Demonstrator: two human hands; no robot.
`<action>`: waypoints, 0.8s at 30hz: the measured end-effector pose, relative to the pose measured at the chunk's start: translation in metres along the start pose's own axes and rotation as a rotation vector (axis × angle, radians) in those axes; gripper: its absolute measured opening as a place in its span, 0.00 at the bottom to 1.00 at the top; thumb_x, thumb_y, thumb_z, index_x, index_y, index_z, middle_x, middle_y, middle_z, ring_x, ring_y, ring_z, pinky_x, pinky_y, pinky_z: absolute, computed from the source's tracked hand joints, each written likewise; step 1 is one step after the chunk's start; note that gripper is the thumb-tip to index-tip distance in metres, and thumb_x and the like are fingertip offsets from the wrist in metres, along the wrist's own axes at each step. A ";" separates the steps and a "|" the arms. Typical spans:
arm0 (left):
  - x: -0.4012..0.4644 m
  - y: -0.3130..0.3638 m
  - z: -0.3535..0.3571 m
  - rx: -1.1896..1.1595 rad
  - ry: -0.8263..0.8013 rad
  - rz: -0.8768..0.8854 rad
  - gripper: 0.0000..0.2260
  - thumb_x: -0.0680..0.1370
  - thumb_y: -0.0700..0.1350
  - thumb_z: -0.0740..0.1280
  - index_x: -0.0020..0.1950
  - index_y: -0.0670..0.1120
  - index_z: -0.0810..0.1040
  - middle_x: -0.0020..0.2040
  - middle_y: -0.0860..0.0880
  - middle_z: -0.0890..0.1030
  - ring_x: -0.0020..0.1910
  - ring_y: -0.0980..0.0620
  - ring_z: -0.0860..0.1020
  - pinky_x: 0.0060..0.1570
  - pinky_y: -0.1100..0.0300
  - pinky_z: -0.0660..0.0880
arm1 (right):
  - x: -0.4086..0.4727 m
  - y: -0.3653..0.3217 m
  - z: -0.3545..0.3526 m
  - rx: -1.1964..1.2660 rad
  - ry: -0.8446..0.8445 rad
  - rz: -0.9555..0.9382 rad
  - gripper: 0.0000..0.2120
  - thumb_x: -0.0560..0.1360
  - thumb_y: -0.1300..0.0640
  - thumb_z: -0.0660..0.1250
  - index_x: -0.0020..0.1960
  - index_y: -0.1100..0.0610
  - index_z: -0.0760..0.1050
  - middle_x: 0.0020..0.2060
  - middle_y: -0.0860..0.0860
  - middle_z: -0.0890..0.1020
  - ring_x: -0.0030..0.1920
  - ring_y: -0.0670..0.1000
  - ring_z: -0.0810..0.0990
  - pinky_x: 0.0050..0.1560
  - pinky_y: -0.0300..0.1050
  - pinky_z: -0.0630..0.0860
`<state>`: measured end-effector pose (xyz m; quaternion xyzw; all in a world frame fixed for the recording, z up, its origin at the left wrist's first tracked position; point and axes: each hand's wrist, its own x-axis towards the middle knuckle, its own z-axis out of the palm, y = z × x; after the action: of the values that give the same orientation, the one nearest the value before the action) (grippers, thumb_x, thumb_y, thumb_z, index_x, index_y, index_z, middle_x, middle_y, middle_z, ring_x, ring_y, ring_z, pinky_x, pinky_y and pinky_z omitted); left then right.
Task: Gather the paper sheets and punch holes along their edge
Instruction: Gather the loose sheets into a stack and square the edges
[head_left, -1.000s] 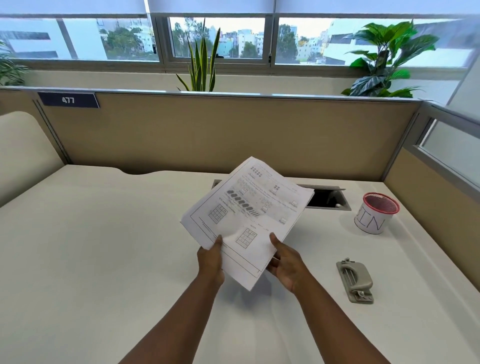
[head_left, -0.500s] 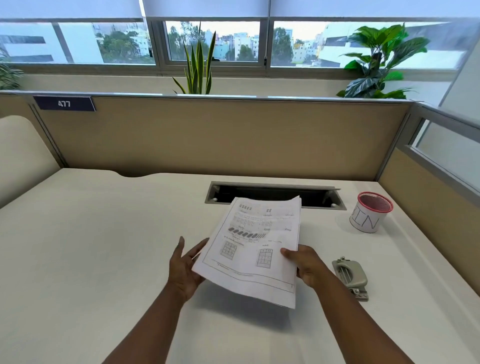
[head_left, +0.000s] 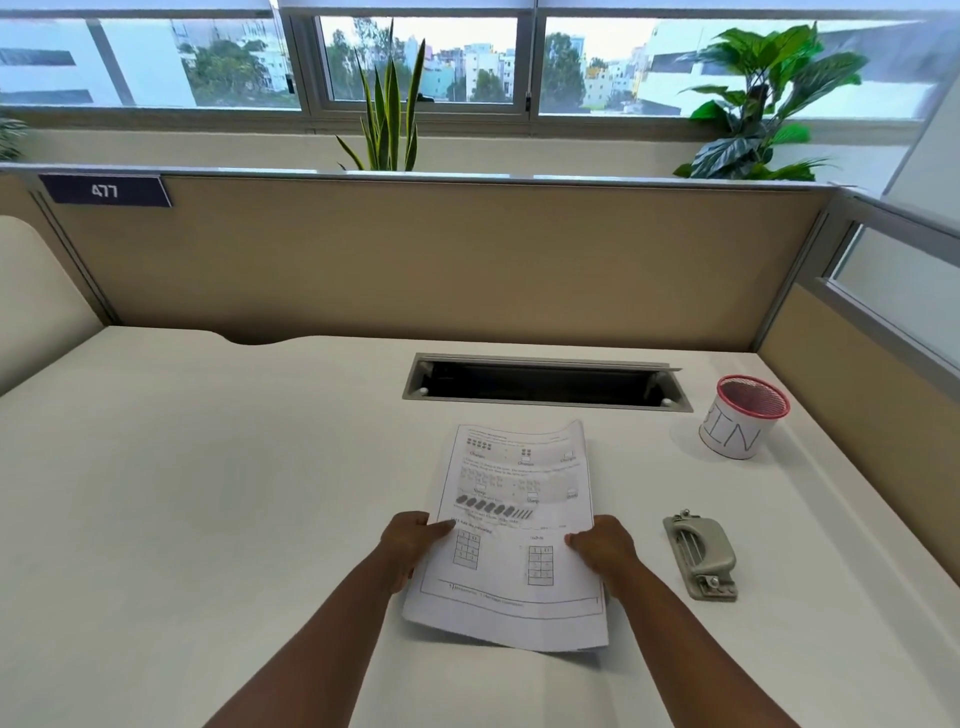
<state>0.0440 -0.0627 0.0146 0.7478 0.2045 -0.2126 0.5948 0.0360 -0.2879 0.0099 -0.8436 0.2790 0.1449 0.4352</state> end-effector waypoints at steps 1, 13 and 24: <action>0.001 0.000 0.002 0.002 0.021 0.007 0.07 0.74 0.43 0.69 0.44 0.40 0.76 0.45 0.40 0.80 0.40 0.44 0.79 0.37 0.58 0.76 | -0.001 -0.002 0.002 -0.010 0.007 -0.014 0.18 0.75 0.58 0.65 0.62 0.65 0.72 0.61 0.61 0.78 0.61 0.60 0.76 0.59 0.47 0.73; -0.003 0.016 0.015 -0.018 0.015 -0.019 0.17 0.77 0.34 0.62 0.66 0.31 0.69 0.63 0.32 0.75 0.60 0.35 0.75 0.64 0.43 0.71 | -0.001 -0.004 0.014 0.023 0.063 -0.070 0.19 0.79 0.57 0.58 0.67 0.64 0.66 0.66 0.60 0.73 0.66 0.60 0.71 0.64 0.48 0.68; -0.002 0.012 0.013 0.015 0.057 -0.030 0.16 0.77 0.34 0.63 0.64 0.31 0.72 0.63 0.33 0.76 0.61 0.35 0.75 0.63 0.44 0.72 | 0.004 0.009 -0.009 0.001 0.087 -0.060 0.22 0.76 0.55 0.61 0.24 0.55 0.63 0.26 0.51 0.71 0.39 0.54 0.72 0.35 0.43 0.65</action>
<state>0.0479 -0.0779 0.0226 0.7548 0.2311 -0.2014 0.5799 0.0337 -0.3012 0.0070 -0.8568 0.2722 0.0949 0.4275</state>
